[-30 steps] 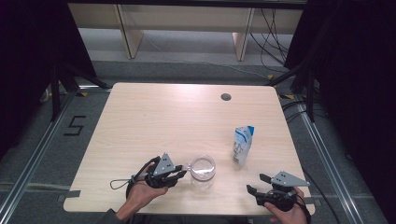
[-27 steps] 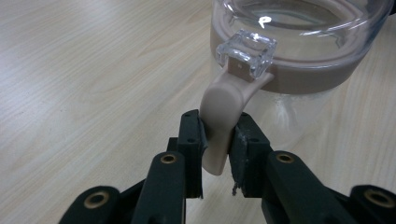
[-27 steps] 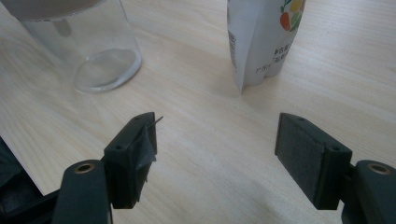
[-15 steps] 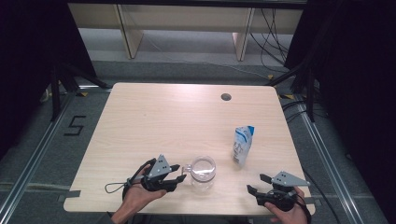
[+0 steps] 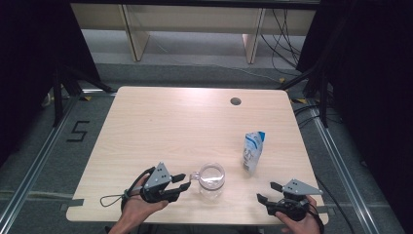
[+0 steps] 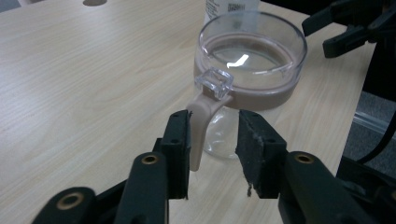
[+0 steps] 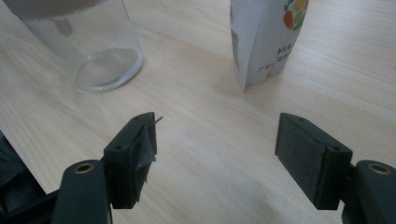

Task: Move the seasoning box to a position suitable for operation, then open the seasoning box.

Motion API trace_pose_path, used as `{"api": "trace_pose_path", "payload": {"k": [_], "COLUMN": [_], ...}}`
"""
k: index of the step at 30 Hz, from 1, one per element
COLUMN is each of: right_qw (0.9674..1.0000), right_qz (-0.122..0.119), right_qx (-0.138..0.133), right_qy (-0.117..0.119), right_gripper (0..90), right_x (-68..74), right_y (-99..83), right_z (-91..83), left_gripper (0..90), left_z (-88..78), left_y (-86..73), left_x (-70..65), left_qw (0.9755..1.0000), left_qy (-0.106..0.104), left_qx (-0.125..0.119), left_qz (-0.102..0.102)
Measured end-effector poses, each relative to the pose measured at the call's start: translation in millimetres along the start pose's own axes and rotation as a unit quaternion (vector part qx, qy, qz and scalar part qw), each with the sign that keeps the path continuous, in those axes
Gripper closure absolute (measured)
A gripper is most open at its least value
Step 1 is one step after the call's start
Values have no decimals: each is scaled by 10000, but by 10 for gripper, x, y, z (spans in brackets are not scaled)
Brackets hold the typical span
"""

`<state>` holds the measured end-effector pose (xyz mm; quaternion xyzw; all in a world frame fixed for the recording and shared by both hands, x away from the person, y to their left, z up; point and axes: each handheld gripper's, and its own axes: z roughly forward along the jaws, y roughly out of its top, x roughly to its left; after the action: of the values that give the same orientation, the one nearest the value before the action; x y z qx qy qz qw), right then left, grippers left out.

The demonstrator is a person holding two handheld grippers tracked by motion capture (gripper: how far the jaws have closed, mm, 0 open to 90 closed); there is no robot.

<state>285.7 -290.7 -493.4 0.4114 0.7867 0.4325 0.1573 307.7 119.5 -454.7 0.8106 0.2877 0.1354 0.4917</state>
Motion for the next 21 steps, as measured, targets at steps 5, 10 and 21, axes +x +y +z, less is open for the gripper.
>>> {"api": "trace_pose_path", "payload": {"k": [5,10,21], "right_qw": [10000,10000,10000], "right_qz": [24,-9,-46], "right_qx": [-28,-27,-29], "right_qy": [11,-27,34], "right_gripper": [303,304,313], "right_x": [2,20,24], "right_y": [-2,4,8], "right_z": [6,21,20], "left_gripper": [736,792,880], "left_z": [-29,-15,15], "left_y": [44,80,202], "left_x": [-1,-6,4], "left_qw": [10000,9999,9993], "left_qy": [27,-23,-30], "left_qx": [-50,-156,-269], "left_qz": [-4,-61,-268]}}
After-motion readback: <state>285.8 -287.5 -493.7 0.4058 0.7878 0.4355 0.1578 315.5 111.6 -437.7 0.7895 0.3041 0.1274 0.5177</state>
